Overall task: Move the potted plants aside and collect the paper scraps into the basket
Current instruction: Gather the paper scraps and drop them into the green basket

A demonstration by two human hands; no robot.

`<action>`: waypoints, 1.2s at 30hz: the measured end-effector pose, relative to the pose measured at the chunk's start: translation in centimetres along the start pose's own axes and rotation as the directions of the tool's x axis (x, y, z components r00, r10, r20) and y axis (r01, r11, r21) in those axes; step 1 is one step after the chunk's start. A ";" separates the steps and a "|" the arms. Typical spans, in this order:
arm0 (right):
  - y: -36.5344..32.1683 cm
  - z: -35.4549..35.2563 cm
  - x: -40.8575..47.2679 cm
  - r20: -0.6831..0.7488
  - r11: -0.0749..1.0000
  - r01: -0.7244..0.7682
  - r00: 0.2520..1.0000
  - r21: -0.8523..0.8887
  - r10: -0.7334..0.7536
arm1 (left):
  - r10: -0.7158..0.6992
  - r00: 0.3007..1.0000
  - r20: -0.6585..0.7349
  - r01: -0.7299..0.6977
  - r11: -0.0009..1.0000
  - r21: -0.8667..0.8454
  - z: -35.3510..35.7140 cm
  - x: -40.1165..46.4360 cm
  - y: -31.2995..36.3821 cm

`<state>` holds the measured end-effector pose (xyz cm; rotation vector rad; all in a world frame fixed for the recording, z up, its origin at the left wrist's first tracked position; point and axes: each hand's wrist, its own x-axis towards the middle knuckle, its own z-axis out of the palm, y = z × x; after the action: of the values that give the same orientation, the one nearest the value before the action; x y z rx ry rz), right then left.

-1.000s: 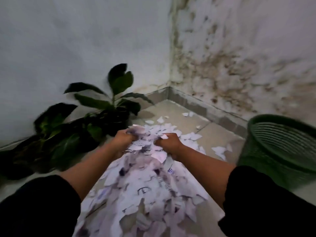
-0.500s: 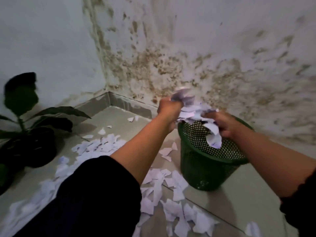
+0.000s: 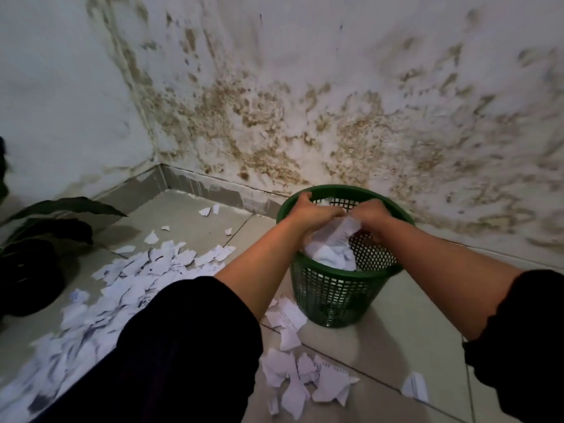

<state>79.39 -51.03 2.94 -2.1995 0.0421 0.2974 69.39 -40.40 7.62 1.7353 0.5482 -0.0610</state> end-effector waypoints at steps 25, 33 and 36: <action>-1.9 3.0 -8.4 0.457 0.469 0.729 0.681 -0.499 -0.572 | 0.159 0.953 -0.258 -0.181 0.982 -0.062 -1.6 -2.8 -7.4; 3.6 4.4 -9.8 0.310 -0.088 0.681 0.211 -0.727 -0.927 | 0.253 0.966 -0.044 -0.228 0.923 0.309 -0.7 -4.4 -10.3; 9.1 5.1 -11.6 0.471 0.284 0.694 0.679 -0.662 -0.563 | 0.203 0.972 0.122 -0.235 0.753 0.614 0.1 -5.1 -14.4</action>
<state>65.88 -53.37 -4.55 -2.8413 -1.3238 -0.0236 59.33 -40.21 -3.79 2.4405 0.2905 -0.1293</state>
